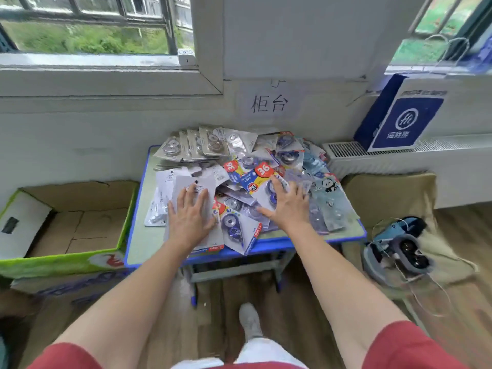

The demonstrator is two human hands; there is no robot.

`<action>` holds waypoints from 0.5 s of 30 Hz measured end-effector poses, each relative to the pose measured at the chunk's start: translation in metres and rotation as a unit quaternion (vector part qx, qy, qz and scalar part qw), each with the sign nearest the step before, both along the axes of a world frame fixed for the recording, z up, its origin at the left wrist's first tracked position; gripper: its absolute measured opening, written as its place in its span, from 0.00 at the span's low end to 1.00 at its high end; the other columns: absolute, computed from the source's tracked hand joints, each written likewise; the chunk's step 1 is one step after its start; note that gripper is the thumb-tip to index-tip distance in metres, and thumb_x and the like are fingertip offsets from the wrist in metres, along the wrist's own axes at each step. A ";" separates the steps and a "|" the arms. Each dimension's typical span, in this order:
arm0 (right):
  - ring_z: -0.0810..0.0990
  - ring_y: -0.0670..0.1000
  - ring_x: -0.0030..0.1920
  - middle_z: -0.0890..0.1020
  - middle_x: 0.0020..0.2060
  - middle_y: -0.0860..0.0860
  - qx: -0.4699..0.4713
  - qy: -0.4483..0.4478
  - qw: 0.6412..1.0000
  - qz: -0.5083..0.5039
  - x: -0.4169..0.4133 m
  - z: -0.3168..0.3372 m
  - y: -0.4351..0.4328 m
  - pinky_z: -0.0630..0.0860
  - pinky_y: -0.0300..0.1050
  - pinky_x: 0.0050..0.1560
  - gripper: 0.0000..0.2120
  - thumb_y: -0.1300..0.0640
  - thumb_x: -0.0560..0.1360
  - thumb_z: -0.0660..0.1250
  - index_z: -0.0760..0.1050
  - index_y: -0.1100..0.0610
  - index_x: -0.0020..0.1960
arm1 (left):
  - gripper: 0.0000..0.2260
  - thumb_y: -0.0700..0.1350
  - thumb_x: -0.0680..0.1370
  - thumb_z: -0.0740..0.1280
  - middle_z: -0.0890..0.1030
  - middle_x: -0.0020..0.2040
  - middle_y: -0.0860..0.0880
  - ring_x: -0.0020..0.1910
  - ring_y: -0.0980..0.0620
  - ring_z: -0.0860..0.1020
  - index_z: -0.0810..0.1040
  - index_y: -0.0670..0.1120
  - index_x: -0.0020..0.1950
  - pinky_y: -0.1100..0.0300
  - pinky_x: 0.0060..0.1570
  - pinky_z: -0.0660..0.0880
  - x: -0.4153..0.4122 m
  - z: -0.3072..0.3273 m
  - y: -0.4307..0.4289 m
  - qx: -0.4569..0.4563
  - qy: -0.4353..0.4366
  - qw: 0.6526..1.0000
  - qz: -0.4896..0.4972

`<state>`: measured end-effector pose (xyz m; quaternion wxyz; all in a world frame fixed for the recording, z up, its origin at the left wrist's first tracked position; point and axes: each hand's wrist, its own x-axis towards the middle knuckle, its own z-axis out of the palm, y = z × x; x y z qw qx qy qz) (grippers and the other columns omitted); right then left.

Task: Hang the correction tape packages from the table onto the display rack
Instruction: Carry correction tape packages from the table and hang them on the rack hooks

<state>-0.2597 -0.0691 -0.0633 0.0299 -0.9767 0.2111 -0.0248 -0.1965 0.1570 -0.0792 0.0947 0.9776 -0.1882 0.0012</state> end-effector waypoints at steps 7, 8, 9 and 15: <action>0.69 0.59 0.60 0.66 0.63 0.59 0.009 -0.001 0.991 -0.137 -0.138 -0.015 0.035 0.67 0.52 0.56 0.43 0.30 0.68 0.63 0.53 0.49 0.75 | 0.33 0.55 0.75 0.65 0.52 0.77 0.46 0.75 0.45 0.49 0.55 0.51 0.76 0.42 0.70 0.52 -0.093 -0.004 0.001 -0.008 0.002 0.994 -0.108; 0.69 0.59 0.59 0.66 0.63 0.58 0.010 -0.001 0.987 -0.158 -0.157 -0.016 0.035 0.67 0.52 0.55 0.44 0.30 0.68 0.63 0.52 0.49 0.75 | 0.33 0.55 0.75 0.65 0.52 0.77 0.46 0.75 0.45 0.49 0.56 0.51 0.76 0.41 0.71 0.52 -0.106 -0.003 -0.003 -0.008 0.002 0.992 -0.130; 0.69 0.59 0.58 0.66 0.62 0.58 0.013 -0.004 0.984 -0.180 -0.177 -0.017 0.035 0.67 0.52 0.55 0.44 0.29 0.68 0.63 0.52 0.49 0.75 | 0.32 0.56 0.75 0.65 0.52 0.77 0.45 0.75 0.44 0.49 0.56 0.51 0.75 0.41 0.70 0.53 -0.118 -0.004 -0.008 -0.007 0.002 0.988 -0.152; 0.69 0.59 0.58 0.65 0.63 0.59 0.024 -0.013 0.951 -0.309 -0.309 -0.032 0.036 0.69 0.53 0.54 0.45 0.29 0.68 0.63 0.51 0.51 0.74 | 0.33 0.56 0.74 0.66 0.54 0.77 0.44 0.75 0.44 0.50 0.56 0.51 0.75 0.41 0.69 0.53 -0.211 -0.009 -0.048 -0.005 0.003 0.965 -0.263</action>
